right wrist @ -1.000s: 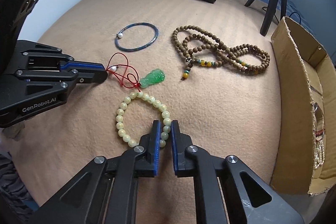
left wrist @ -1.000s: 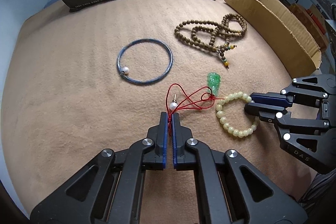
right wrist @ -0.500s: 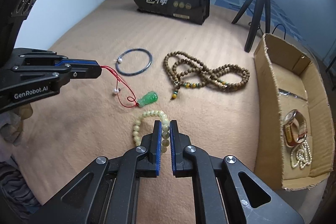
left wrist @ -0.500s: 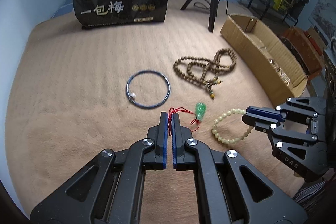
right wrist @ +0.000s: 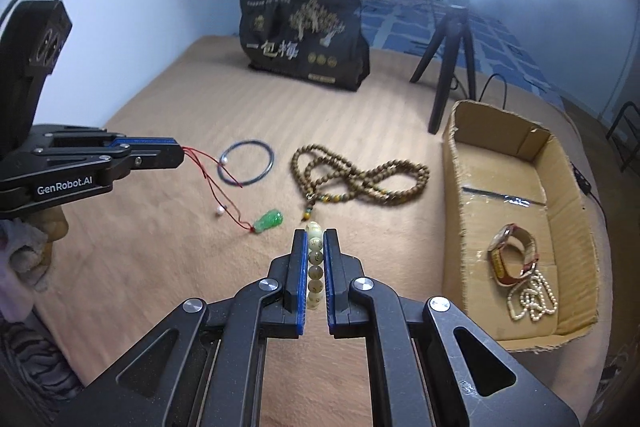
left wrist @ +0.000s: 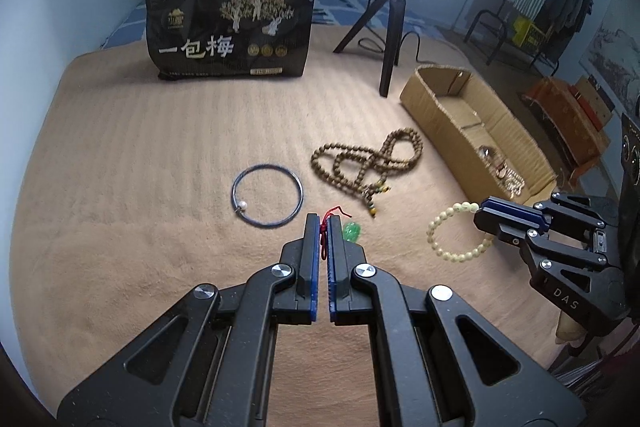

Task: Organize jewelry
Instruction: 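Carry the jade pendant and bead bracelet into the cardboard box and open both tools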

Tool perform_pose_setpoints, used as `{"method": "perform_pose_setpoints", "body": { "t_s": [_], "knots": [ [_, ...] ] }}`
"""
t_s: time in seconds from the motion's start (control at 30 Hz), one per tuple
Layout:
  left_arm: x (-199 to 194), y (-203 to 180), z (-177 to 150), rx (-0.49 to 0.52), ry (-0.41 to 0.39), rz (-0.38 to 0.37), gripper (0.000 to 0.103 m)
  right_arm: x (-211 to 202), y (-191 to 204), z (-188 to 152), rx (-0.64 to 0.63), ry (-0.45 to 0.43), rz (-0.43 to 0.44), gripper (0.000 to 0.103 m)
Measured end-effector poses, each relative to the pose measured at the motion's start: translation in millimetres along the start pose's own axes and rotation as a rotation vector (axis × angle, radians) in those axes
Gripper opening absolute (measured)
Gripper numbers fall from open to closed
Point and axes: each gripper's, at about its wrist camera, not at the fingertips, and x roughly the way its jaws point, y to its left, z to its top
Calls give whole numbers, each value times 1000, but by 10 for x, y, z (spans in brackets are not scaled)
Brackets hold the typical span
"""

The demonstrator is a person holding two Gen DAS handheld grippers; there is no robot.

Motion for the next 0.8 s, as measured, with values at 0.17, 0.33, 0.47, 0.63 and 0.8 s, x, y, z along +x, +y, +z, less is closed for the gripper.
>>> {"method": "perform_pose_setpoints", "body": {
  "t_s": [0.17,0.33,0.47,0.63,0.8],
  "knots": [
    [-116,-40,70,-16,-30,-23,1,-172,-55,37,14,-40,-3,6],
    [-217,-110,156,-17,-56,-25,1,-382,-174,68,30,-85,-21,6],
    [-297,-209,260,-17,-86,-38,1,-486,-333,79,57,-110,-47,6],
    [-360,-379,442,-3,-122,-65,1,-606,-619,65,118,-136,-78,6],
    [-371,-584,666,16,-152,-88,1,-701,-899,23,170,-154,-110,6]
  ]
}}
